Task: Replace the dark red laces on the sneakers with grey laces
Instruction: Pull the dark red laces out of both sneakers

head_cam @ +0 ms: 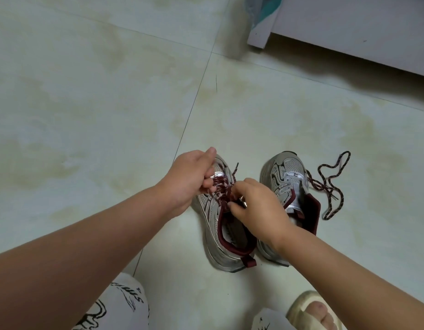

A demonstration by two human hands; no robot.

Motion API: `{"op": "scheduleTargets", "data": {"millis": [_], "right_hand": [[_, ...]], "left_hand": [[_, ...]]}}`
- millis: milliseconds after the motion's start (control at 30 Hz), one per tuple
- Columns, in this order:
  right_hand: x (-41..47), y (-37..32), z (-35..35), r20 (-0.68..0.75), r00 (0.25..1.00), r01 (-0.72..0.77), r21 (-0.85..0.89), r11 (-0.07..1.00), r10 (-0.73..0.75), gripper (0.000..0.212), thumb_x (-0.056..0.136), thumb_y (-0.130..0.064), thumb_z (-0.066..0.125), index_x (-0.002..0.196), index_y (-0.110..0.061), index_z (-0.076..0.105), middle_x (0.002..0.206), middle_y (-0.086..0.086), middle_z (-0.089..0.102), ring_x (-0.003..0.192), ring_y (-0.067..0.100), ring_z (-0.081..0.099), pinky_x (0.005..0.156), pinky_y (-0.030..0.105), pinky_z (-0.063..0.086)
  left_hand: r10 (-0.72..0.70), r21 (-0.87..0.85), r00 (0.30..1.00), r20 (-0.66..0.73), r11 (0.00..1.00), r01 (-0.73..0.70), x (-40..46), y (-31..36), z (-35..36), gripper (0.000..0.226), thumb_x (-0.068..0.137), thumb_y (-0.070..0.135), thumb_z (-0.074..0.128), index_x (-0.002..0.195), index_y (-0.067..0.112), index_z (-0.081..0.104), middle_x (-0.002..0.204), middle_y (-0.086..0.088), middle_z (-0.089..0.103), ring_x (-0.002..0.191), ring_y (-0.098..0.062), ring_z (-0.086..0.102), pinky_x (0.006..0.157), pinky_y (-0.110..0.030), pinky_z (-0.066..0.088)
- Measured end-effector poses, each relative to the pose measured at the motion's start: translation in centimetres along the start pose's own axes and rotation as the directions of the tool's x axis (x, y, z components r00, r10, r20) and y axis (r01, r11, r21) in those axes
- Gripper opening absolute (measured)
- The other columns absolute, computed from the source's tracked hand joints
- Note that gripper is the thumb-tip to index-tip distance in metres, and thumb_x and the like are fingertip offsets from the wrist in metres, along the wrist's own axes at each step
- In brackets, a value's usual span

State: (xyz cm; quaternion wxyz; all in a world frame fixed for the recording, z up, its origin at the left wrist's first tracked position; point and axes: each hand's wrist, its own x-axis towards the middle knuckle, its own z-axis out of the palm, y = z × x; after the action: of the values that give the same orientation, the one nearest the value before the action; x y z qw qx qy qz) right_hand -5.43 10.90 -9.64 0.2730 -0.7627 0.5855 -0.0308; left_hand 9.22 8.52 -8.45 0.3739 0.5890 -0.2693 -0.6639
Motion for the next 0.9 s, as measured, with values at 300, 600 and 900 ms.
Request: {"op": "scheduleTargets", "data": {"millis": [300, 600, 900], "right_hand": [[0.2, 0.0, -1.5, -0.16, 0.898, -0.335, 0.353, 0.874, 0.409, 0.021, 0.083, -0.008, 0.049, 0.103, -0.013, 0.045, 0.072, 0.003, 0.056, 0.073, 0.026, 0.054, 0.069, 0.038, 0.044], [1.1, 0.8, -0.1, -0.137, 0.966, 0.156, -0.374, 0.914, -0.221, 0.014, 0.058, -0.006, 0.07, 0.072, -0.007, 0.067, 0.069, 0.011, 0.055, 0.063, 0.033, 0.054, 0.05, 0.035, 0.045], [1.7, -0.4, 0.1, 0.067, 0.948, 0.316, -0.286, 0.905, -0.31, 0.009, 0.075, -0.005, 0.059, 0.084, -0.005, 0.059, 0.083, 0.012, 0.052, 0.074, 0.029, 0.051, 0.058, 0.031, 0.025]], "left_hand": [[0.154, 0.581, 0.921, -0.357, 0.809, 0.09, 1.4, -2.1, -2.8, 0.01, 0.085, 0.008, 0.047, 0.091, 0.014, 0.052, 0.086, -0.004, 0.051, 0.058, -0.019, 0.047, 0.055, -0.027, 0.038], [0.309, 0.916, 0.943, 0.125, 0.33, -0.229, -0.2, -3.1, -2.4, 0.012, 0.082, 0.022, 0.056, 0.092, 0.022, 0.062, 0.096, 0.006, 0.054, 0.102, -0.019, 0.051, 0.089, -0.033, 0.038], [0.213, 0.923, 0.927, 0.31, 0.169, -0.347, -0.8, -5.4, -0.7, 0.028, 0.081, 0.039, 0.057, 0.082, 0.019, 0.037, 0.083, 0.006, 0.042, 0.089, -0.02, 0.049, 0.073, -0.032, 0.038]]}}
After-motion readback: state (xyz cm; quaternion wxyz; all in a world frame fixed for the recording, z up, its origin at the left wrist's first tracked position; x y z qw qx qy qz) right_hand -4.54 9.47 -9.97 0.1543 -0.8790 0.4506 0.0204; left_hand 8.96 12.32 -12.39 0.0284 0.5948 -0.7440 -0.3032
